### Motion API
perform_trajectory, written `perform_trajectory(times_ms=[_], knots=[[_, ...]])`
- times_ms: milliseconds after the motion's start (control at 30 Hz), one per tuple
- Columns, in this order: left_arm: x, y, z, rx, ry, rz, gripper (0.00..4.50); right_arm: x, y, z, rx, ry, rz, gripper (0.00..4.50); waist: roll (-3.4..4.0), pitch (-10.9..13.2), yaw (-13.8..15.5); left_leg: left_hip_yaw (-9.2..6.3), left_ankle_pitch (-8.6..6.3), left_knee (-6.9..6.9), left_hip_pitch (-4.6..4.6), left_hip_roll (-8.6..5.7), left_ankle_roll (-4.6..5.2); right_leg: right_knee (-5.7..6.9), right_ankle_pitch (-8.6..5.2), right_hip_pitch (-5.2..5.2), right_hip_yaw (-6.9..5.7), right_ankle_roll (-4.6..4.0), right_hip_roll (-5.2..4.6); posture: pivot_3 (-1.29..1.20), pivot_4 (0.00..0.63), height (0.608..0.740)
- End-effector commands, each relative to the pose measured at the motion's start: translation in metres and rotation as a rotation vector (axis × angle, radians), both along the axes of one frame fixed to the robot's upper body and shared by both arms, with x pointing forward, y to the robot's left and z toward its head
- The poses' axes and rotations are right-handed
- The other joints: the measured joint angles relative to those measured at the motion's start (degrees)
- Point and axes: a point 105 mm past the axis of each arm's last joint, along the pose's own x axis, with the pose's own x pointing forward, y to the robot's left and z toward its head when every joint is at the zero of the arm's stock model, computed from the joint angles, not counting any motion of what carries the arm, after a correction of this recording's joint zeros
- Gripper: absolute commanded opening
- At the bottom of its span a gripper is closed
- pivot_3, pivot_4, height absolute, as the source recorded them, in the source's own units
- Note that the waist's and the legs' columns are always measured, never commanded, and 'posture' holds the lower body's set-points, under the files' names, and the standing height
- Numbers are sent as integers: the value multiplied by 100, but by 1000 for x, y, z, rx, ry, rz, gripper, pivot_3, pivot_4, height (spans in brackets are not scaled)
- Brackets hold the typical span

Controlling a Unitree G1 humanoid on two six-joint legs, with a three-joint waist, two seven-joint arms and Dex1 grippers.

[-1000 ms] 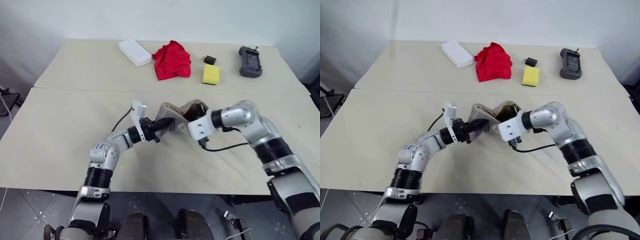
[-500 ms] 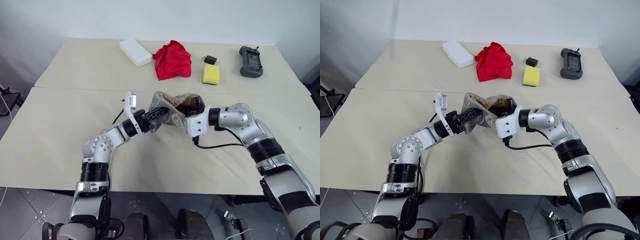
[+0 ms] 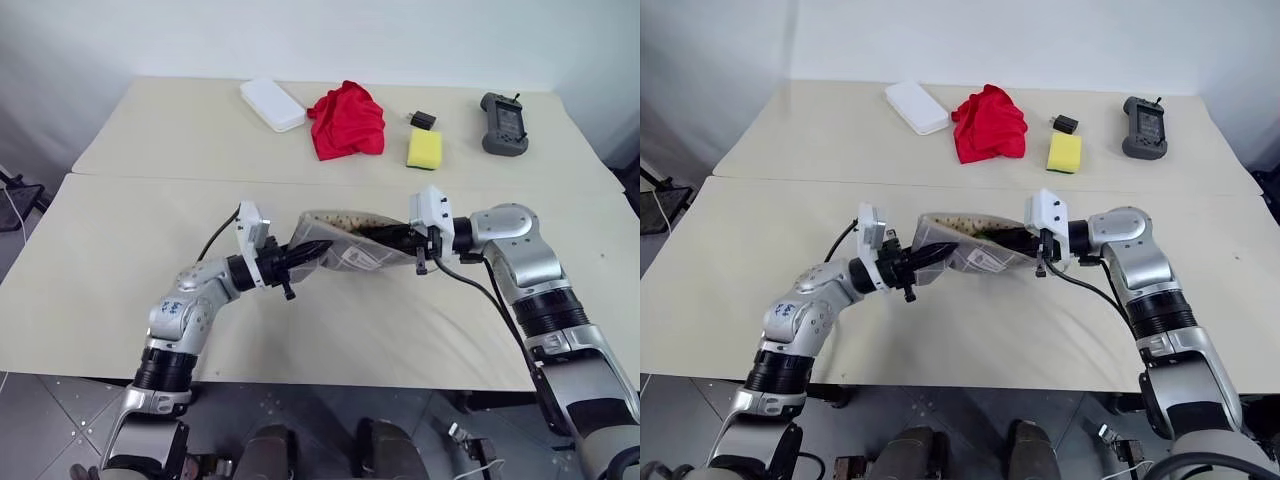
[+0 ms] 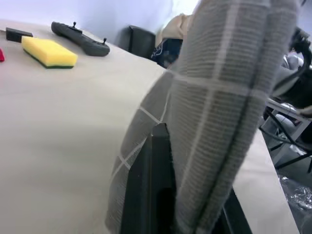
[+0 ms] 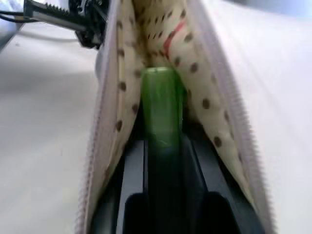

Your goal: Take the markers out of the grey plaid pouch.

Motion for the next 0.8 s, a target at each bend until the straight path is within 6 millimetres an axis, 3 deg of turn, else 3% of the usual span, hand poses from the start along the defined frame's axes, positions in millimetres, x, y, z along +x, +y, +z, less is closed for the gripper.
perform_trajectory(times_ms=[33, 300, 467, 667, 700, 800], knots=[[-1, 18, -6, 69, -39, 46, 0, 7, -19, 28, 105, -20, -83, 522, 0, 0, -2, 0, 0, 0, 1, 0, 0, 2, 0, 0, 1, 0, 0, 0, 150, 740], [-5, 18, -12, 88, -41, 43, 0, -28, -11, 46, 284, 193, 48, 522, 0, 0, 0, -2, 0, -2, 0, 11, 1, 1, 0, 0, -2, 0, -1, 0, 150, 740], [-5, 15, -8, 81, -61, 24, 0, -38, -10, 83, 472, 266, 52, 522, 1, 0, 0, 1, 0, -2, 0, 12, 1, 5, 0, -4, 1, 0, -1, 0, 150, 740], [-15, 16, -3, 73, -98, -34, 0, -34, -63, 121, 586, 299, -136, 522, 0, 0, 92, 2, -4, -1, -4, 11, 6, 1, 0, -5, 2, 0, -6, 0, 150, 740], [-18, 16, -2, 75, -105, -47, 0, -31, -74, 121, 564, 314, -195, 522, 1, 0, 110, 4, -4, -2, -5, 10, 7, -1, 0, -6, 2, 0, -7, 0, 150, 740], [-22, 17, 6, 58, -165, -67, 0, -24, -123, 86, 337, 397, -462, 522, 1, 1, 172, 13, -6, -5, -8, 7, 11, -10, 0, -6, 0, 0, -7, 0, 150, 740]])
